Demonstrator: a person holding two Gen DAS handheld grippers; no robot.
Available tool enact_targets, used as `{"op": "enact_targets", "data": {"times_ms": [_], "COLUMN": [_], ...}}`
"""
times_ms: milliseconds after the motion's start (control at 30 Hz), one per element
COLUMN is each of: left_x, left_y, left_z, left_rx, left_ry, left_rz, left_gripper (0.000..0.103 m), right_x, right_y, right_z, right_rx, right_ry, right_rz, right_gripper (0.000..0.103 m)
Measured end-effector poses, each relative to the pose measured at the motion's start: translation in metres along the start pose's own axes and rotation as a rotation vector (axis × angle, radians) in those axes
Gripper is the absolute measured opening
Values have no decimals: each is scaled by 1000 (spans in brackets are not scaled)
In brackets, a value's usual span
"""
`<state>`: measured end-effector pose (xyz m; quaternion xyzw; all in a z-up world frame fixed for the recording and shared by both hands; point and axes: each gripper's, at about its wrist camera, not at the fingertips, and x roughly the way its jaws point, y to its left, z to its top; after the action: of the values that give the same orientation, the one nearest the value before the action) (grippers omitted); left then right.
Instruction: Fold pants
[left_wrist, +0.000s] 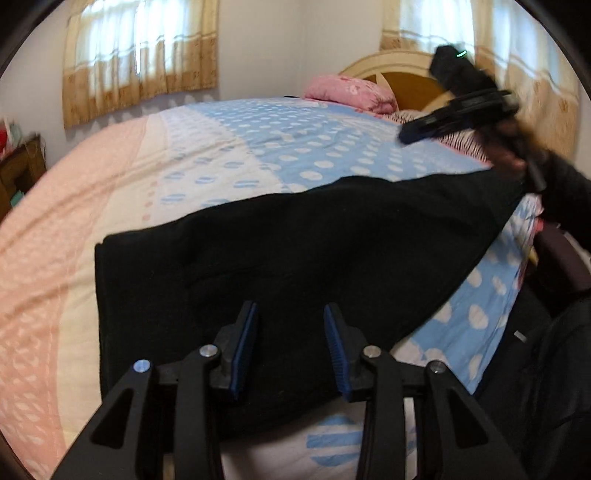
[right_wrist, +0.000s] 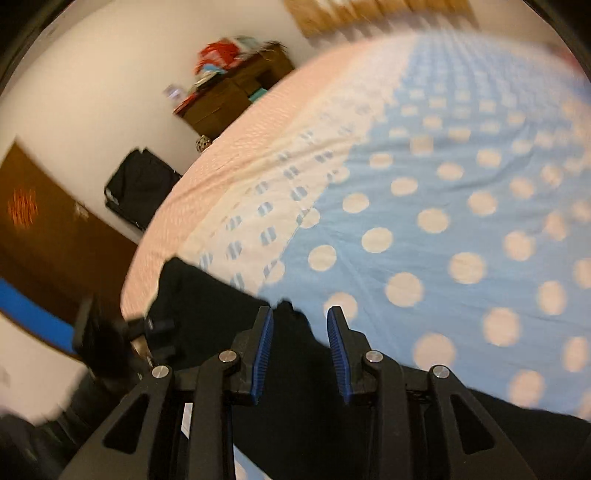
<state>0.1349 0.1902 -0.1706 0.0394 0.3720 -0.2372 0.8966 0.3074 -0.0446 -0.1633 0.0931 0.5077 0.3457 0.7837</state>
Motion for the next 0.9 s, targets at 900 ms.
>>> {"op": "enact_targets", "data": {"times_ms": [900], "left_x": [-17], "left_y": [1], "left_z": [-2], "left_rx": [-49], "left_ry": [-60], "left_rz": [-6], "left_gripper": [50], "right_x": [65], "right_y": [-33], "right_z": [10], "right_rx": [164], "right_ry": [39], "right_rz": [-22], "right_gripper": [0]}}
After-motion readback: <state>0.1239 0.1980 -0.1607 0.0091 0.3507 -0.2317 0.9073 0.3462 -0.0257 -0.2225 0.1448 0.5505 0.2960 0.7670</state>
